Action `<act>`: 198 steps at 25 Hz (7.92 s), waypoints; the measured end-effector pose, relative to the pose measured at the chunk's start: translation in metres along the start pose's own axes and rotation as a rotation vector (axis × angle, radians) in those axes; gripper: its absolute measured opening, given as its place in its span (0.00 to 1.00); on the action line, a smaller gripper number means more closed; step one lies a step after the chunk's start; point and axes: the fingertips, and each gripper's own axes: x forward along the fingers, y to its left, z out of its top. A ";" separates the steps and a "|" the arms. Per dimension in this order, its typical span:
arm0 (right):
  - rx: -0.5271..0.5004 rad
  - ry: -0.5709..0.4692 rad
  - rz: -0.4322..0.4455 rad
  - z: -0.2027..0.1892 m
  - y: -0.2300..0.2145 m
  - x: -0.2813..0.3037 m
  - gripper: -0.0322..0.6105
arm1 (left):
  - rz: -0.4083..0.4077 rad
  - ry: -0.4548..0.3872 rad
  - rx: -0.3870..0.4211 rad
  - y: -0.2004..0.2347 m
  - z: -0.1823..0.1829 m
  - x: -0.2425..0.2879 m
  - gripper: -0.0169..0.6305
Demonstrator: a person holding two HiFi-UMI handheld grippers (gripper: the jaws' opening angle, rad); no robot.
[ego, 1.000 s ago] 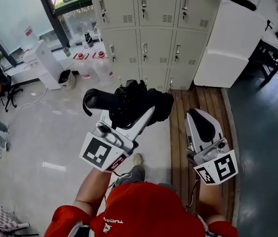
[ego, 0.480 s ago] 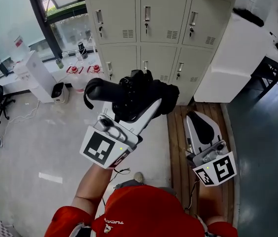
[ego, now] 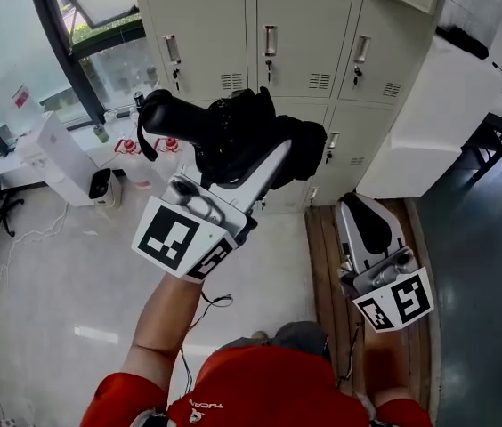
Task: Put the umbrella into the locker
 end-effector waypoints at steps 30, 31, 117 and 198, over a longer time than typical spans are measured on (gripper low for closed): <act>-0.214 -0.082 0.114 0.072 -0.250 0.167 0.10 | 0.076 -0.117 0.398 0.119 0.027 0.270 0.39; -0.217 -0.090 0.121 0.074 -0.254 0.169 0.11 | 0.079 -0.116 0.415 0.121 0.027 0.277 0.39; -0.145 -0.246 -0.252 0.107 -0.364 0.352 0.19 | -0.009 0.806 1.167 0.317 -0.086 0.444 0.66; -0.002 -0.090 0.089 -0.027 -0.225 0.223 0.05 | -0.030 0.140 0.030 0.121 -0.148 0.216 0.03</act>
